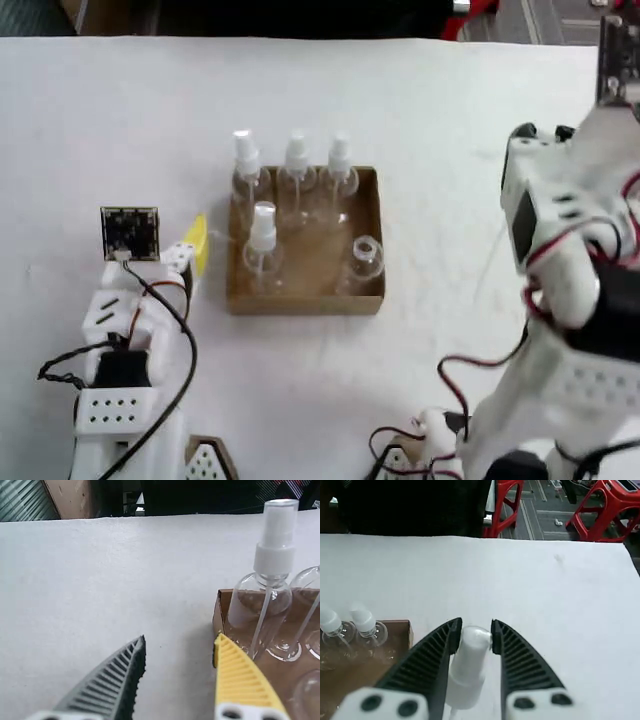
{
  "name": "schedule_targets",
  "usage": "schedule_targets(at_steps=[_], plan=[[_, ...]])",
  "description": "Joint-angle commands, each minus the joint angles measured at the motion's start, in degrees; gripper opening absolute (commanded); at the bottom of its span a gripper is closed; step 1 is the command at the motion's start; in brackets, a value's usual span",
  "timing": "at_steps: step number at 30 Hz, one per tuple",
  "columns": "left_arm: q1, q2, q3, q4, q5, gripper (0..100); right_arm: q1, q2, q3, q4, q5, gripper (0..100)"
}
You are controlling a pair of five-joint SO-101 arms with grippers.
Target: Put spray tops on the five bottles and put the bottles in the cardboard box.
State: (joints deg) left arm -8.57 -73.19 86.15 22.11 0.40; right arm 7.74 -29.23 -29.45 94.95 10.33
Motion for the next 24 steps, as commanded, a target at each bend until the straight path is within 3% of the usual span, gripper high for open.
schedule_targets(at_steps=[1, 12, 24], plan=[[-0.3, -1.1, -1.0, -1.6, -0.6, 21, -0.9, -4.5, 0.9, -1.7, -0.3, 1.7], [-0.1, -1.1, -1.0, -1.6, -0.6, 21, -7.8, -14.5, 1.0, -2.6, -0.3, 1.8], [0.0, -1.1, -1.0, -1.6, -0.6, 21, -7.9, -15.6, 1.0, -2.3, -0.3, 1.7]])
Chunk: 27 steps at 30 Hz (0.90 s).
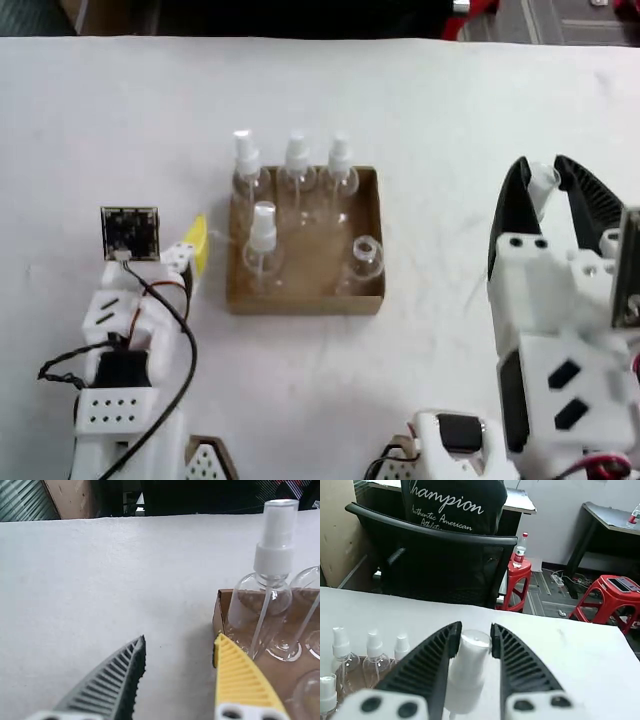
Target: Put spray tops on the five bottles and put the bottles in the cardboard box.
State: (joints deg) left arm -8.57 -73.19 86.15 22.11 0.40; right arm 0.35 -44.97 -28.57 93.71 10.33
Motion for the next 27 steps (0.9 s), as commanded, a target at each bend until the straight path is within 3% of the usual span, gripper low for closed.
schedule_targets(at_steps=[1, 18, 27], plan=[[0.0, -1.1, -1.0, -1.6, -0.6, 21, -0.5, 0.1, 0.1, -1.0, -0.3, 1.7], [-0.3, -1.1, -1.1, -1.6, -0.6, 21, -0.7, 0.1, 0.6, -0.7, -0.3, 1.8], [-0.3, -1.1, -1.1, -1.6, -0.6, 21, -0.7, 0.1, 12.8, 0.3, -0.3, 1.8]])
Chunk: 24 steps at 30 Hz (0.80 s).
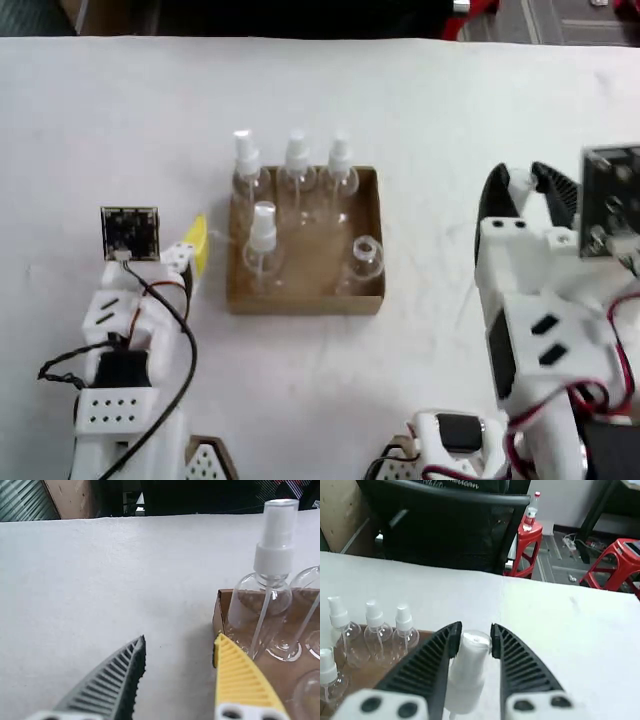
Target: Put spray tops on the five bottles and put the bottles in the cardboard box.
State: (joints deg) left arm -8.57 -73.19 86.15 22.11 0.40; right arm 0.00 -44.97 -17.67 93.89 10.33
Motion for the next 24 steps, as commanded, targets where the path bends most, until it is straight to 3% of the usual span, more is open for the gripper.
schedule_targets(at_steps=[1, 9, 17, 24], plan=[[-0.3, -1.1, -1.1, -1.6, -0.6, 21, -0.4, 0.1, 2.5, 0.1, -0.3, 1.8], [-0.3, -1.1, -1.1, -1.6, -0.6, 21, -0.5, -1.5, 3.2, 0.1, -0.3, 1.8], [-0.2, -1.1, -1.1, -1.6, -0.6, 21, -0.5, -15.1, 7.4, -0.2, -0.3, 1.8], [-0.2, -1.1, -1.1, -1.6, -0.6, 21, -0.5, -28.7, 28.7, -15.6, -0.3, 1.8]])
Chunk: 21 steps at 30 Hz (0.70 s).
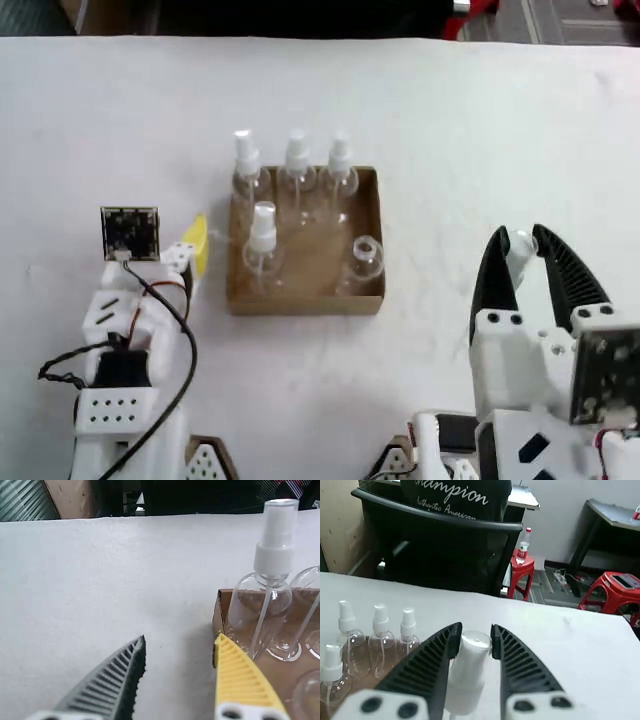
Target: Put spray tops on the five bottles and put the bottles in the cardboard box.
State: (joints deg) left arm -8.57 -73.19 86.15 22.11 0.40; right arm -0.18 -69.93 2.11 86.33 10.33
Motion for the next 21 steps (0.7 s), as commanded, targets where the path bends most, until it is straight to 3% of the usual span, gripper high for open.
schedule_targets(at_steps=[1, 12, 21], plan=[[-0.2, -1.1, -1.1, -1.6, -0.6, 21, -0.3, -5.7, 12.8, -11.4, -0.3, 1.8], [-0.1, -1.1, -1.1, -1.6, -0.6, 21, -0.8, -26.1, 46.1, -49.4, -0.4, 1.7], [-0.2, -1.1, -1.1, -1.6, -0.6, 21, -13.8, -29.6, 60.4, -64.6, -0.3, 1.7]])
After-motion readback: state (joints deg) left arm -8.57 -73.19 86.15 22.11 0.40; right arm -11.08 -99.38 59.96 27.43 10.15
